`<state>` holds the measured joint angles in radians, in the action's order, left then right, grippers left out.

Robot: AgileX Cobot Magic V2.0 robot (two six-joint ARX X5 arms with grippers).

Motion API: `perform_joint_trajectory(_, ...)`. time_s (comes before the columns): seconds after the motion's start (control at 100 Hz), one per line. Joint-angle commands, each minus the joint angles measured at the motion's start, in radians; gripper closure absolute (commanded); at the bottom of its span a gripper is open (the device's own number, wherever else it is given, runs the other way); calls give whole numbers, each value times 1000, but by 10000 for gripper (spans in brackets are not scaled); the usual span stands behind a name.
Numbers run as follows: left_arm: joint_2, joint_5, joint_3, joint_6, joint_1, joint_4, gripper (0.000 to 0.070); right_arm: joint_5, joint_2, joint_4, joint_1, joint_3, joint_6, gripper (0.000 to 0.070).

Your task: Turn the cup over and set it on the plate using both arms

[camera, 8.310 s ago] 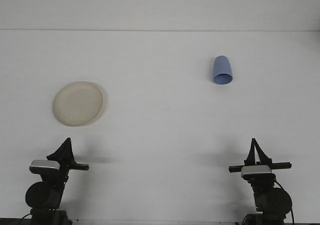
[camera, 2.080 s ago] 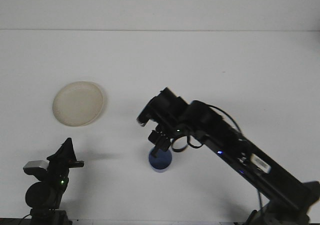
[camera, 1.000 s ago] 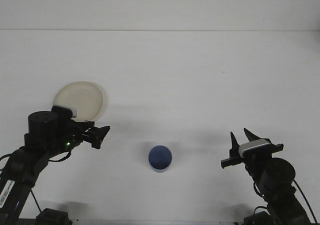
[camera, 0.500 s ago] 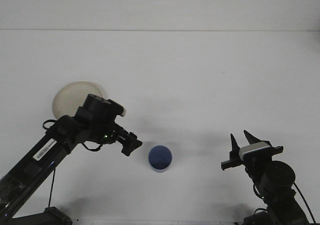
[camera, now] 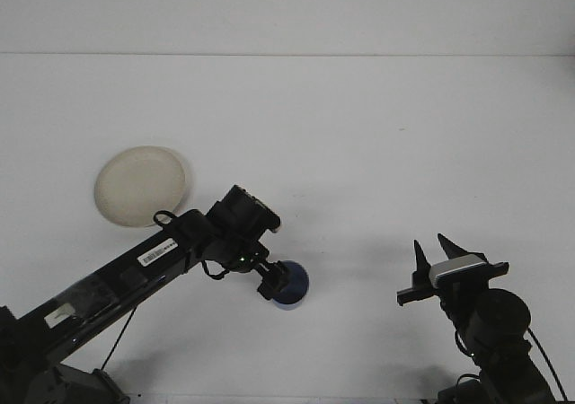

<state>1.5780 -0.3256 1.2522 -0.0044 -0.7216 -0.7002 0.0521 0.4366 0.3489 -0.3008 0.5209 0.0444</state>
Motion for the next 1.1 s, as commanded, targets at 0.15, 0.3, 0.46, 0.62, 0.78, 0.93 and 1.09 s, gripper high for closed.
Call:
perform_joint_trajectory(0.15, 64, 69, 22, 11, -47, 48, 221, -3, 3, -13, -3, 3, -14, 405)
perform_joint_trajectory(0.3, 80, 81, 22, 12, -66, 52, 553, -3, 3, -13, -3, 3, -14, 406)
perform_joint_trajectory(0.46, 79, 81, 23, 12, -85, 51, 685, -2, 3, -13, -3, 3, -14, 406)
perform_joint_trajectory(0.62, 73, 82, 49, 11, -80, 36, 685, -2, 3, -13, -3, 3, -14, 406)
perform_joint_trajectory(0.78, 26, 83, 136, 12, -32, -5, 685, -2, 3, -13, -3, 3, -13, 406)
perform_joint_trajectory(0.93, -31, 146, 265, 24, 64, -92, 685, -2, 3, -13, -3, 3, -13, 406)
perform_joint_trajectory(1.09, -56, 220, 432, 72, 239, -223, 685, -3, 3, -14, -3, 3, -14, 406)
